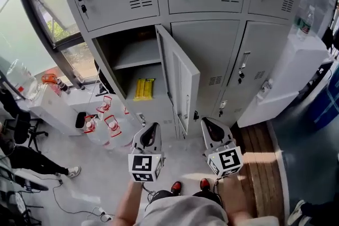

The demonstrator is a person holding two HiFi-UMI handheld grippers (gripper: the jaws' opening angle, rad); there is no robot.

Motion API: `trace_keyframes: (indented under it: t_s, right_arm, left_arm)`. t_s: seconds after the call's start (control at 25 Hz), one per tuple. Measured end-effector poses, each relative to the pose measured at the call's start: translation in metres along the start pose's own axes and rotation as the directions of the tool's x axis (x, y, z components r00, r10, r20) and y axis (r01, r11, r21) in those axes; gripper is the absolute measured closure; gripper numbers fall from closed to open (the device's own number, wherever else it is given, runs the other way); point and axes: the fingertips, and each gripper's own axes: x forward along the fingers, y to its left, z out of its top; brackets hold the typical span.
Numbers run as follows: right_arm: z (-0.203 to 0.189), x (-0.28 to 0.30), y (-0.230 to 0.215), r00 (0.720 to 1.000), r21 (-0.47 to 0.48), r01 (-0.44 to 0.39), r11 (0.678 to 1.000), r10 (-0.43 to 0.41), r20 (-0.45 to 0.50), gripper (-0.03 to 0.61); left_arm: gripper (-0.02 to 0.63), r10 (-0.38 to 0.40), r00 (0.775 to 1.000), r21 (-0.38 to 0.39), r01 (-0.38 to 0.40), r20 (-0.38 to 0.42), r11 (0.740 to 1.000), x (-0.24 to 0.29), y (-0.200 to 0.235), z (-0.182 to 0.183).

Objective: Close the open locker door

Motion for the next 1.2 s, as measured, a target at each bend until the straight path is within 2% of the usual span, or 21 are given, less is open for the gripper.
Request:
trace_keyframes:
  t_s: [0.16, 0.28, 0.48, 0.52, 0.6, 0.68, 0.76, 0.88, 1.08, 1.2]
  right_arm:
    - [0.002, 0.014, -0.004, 0.993, -0.002, -0.118, 0.993, 0.118, 0.014, 0.562]
    - [0.005, 0.021, -0.003, 0.977, 0.007, -0.210, 0.978, 0.210, 0.042, 0.561]
    - [0.010, 0.024, 0.009, 0.914, 0.052, -0.396, 0.917, 0.389, 0.112, 0.559]
    - [0.010, 0.025, 0.011, 0.900, 0.059, -0.427, 0.902, 0.419, 0.117, 0.539]
    - [0.008, 0.026, 0.016, 0.868, 0.067, -0.492, 0.868, 0.483, 0.115, 0.425]
    - [0.007, 0.029, 0.020, 0.836, 0.078, -0.546, 0.834, 0.536, 0.117, 0.363]
    - [0.008, 0.033, 0.020, 0.815, 0.088, -0.578, 0.811, 0.567, 0.122, 0.319]
    - [0.008, 0.041, 0.019, 0.796, 0.081, -0.603, 0.793, 0.593, 0.118, 0.304]
    - [0.006, 0.048, 0.022, 0.753, 0.085, -0.658, 0.749, 0.649, 0.107, 0.307]
    - [0.005, 0.050, 0.024, 0.734, 0.087, -0.679, 0.729, 0.671, 0.105, 0.334]
  left_arm:
    - [0.592, 0.104, 0.995, -0.016, -0.104, -0.008, 0.994, -0.004, 0.004, 0.001]
    - [0.592, 0.173, 0.985, -0.024, -0.173, -0.015, 0.985, -0.009, 0.006, 0.002]
    - [0.592, 0.268, 0.963, -0.032, -0.268, -0.026, 0.963, -0.016, 0.006, 0.000]
    - [0.592, 0.283, 0.959, -0.033, -0.284, -0.028, 0.958, -0.018, 0.006, -0.001]
    - [0.592, 0.313, 0.949, -0.038, -0.314, -0.032, 0.949, -0.022, 0.006, -0.003]
    - [0.592, 0.342, 0.939, -0.043, -0.343, -0.034, 0.938, -0.025, 0.006, -0.004]
    - [0.592, 0.369, 0.929, -0.049, -0.371, -0.036, 0.927, -0.029, 0.006, -0.005]
    - [0.592, 0.402, 0.915, -0.057, -0.404, -0.036, 0.913, -0.032, 0.004, -0.004]
    - [0.592, 0.451, 0.892, -0.061, -0.452, -0.040, 0.890, -0.038, 0.002, -0.005]
    - [0.592, 0.475, 0.879, -0.062, -0.477, -0.044, 0.877, -0.041, 0.002, -0.005]
